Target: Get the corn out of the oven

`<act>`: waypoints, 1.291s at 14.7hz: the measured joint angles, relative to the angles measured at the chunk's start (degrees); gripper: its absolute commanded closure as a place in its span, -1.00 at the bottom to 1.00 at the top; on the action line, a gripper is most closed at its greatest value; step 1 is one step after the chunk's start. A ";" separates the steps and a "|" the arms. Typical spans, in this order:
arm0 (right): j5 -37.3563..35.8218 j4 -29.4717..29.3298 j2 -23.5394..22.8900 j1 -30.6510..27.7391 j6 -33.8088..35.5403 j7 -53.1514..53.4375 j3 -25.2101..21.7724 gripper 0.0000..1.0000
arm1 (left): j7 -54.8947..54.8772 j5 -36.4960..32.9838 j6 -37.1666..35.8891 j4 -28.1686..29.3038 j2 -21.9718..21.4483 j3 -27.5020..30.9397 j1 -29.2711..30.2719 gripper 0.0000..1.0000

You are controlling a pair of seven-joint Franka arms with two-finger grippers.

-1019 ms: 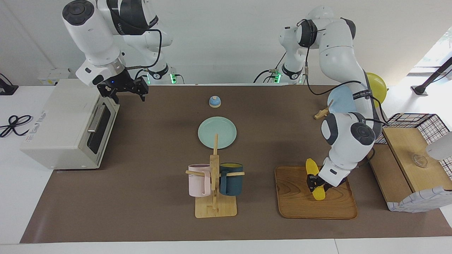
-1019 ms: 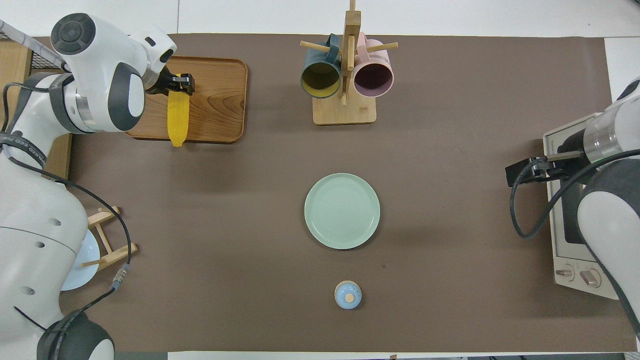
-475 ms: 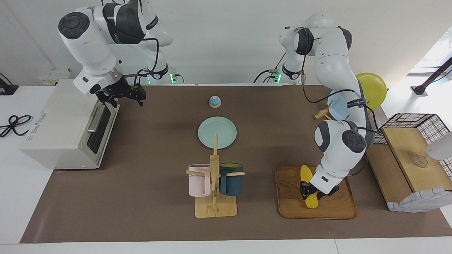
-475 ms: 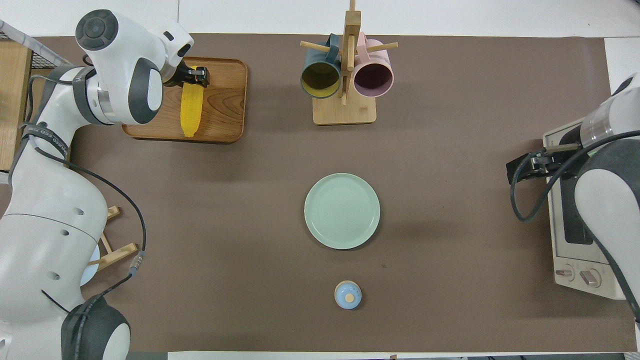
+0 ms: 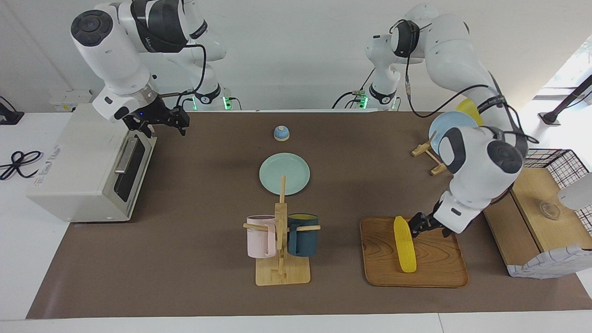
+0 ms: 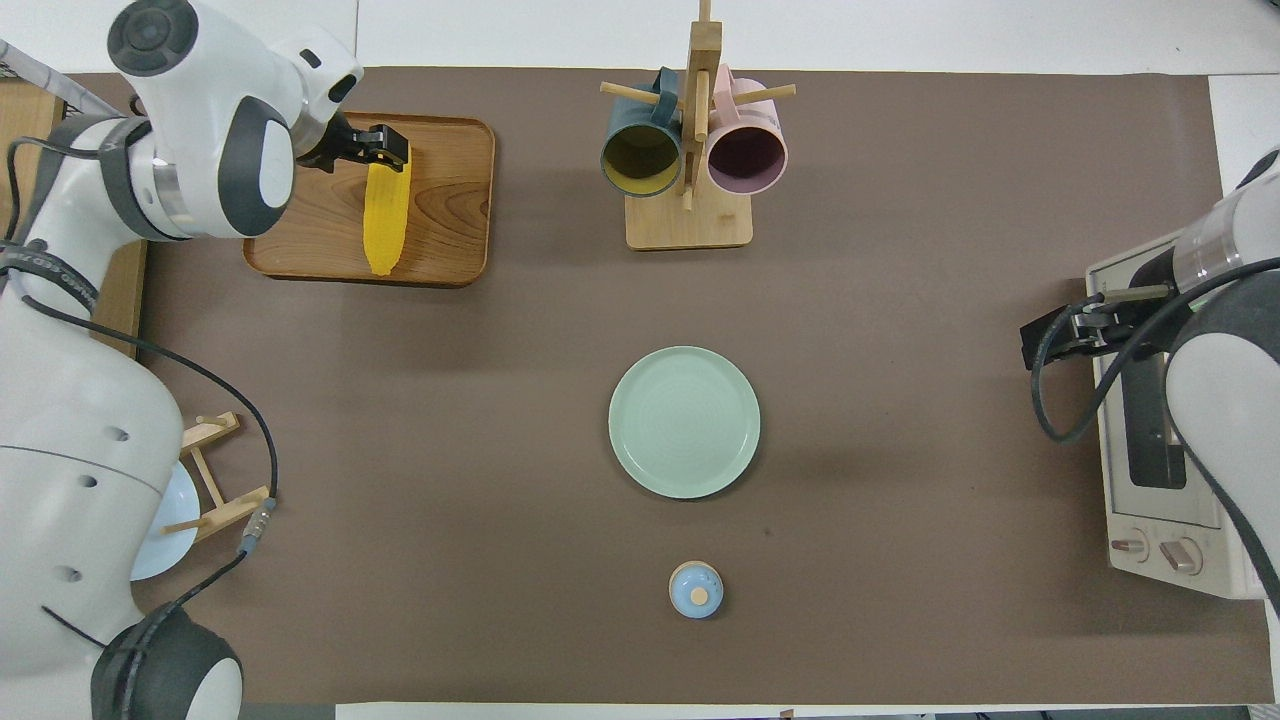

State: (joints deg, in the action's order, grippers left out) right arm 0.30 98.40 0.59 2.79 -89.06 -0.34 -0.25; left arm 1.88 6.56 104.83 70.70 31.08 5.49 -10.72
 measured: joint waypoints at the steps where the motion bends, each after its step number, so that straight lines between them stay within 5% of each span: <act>1: 0.00 -0.06 0.00 -0.29 0.00 0.00 -0.01 -1.00 | 0.00 0.00 -3.94 1.11 -3.66 1.32 0.04 -1.00; 7: 0.00 -0.60 0.28 -3.45 0.00 -0.03 1.59 -1.00 | 0.00 -0.63 -22.98 6.93 -21.61 3.98 0.99 -1.00; 11: 0.00 -1.44 0.27 -3.47 0.00 -0.03 0.79 -1.00 | 0.00 -0.97 -24.51 17.23 -31.47 3.84 0.88 -1.00; 19: 0.00 -4.66 0.28 -3.41 1.48 -0.89 -1.77 -1.00 | -0.22 -2.47 -19.05 22.16 -33.52 3.04 0.74 -1.00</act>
State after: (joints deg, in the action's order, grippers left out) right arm 0.30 93.75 0.87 -0.62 -87.58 -1.23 -2.02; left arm 1.65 4.10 85.78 92.86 -2.44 8.53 -9.98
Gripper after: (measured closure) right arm 0.000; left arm 0.000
